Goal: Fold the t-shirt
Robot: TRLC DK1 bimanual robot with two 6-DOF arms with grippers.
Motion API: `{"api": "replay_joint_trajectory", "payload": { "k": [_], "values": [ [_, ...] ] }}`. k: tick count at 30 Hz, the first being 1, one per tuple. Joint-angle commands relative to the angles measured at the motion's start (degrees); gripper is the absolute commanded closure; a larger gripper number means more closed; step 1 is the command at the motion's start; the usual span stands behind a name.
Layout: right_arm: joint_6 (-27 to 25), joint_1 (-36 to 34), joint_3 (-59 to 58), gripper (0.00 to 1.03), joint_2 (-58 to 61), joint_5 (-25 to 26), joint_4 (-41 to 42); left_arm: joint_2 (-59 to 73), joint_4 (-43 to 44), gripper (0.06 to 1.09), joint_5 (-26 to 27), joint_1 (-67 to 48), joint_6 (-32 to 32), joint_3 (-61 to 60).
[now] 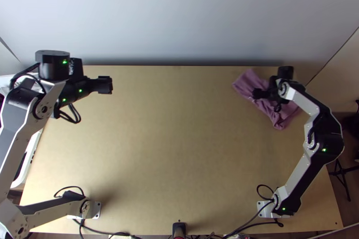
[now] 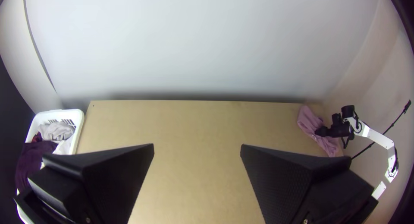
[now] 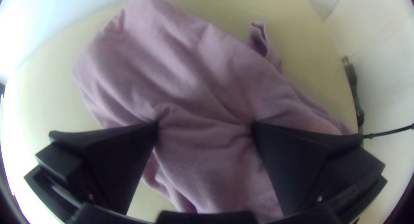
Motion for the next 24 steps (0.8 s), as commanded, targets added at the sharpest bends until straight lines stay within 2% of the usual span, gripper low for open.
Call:
{"api": "replay_joint_trajectory", "payload": {
  "k": [1, 8, 14, 18, 20, 24],
  "values": [
    [3.81, -6.96, 6.11, 0.04, 5.34, -0.60, 0.01, -2.89, -0.83, 0.11, 0.01, 1.43, 0.10, -3.18],
    [4.07, -10.12, 11.47, 0.04, 8.60, -0.68, -0.52, -5.79, -1.09, 0.11, -0.69, 2.48, -0.08, -7.40],
    [5.30, -11.26, 11.12, 0.04, 8.07, -0.68, -0.78, -9.40, -0.92, 0.11, -1.48, 4.33, -0.08, -10.92],
    [5.48, -11.17, 7.42, 0.04, 2.88, -1.30, 0.63, -12.21, -0.83, 0.11, -1.92, 6.00, -0.17, -13.47],
    [5.30, -10.73, 4.35, 0.04, -1.51, -4.02, 3.70, -13.35, -0.92, 0.11, -1.92, 7.23, -0.26, -14.70],
    [3.28, -9.33, 3.56, 0.04, -4.94, -4.99, 4.93, -15.90, -0.83, 0.11, -1.92, 9.25, -0.52, -16.28]
  ]
}}
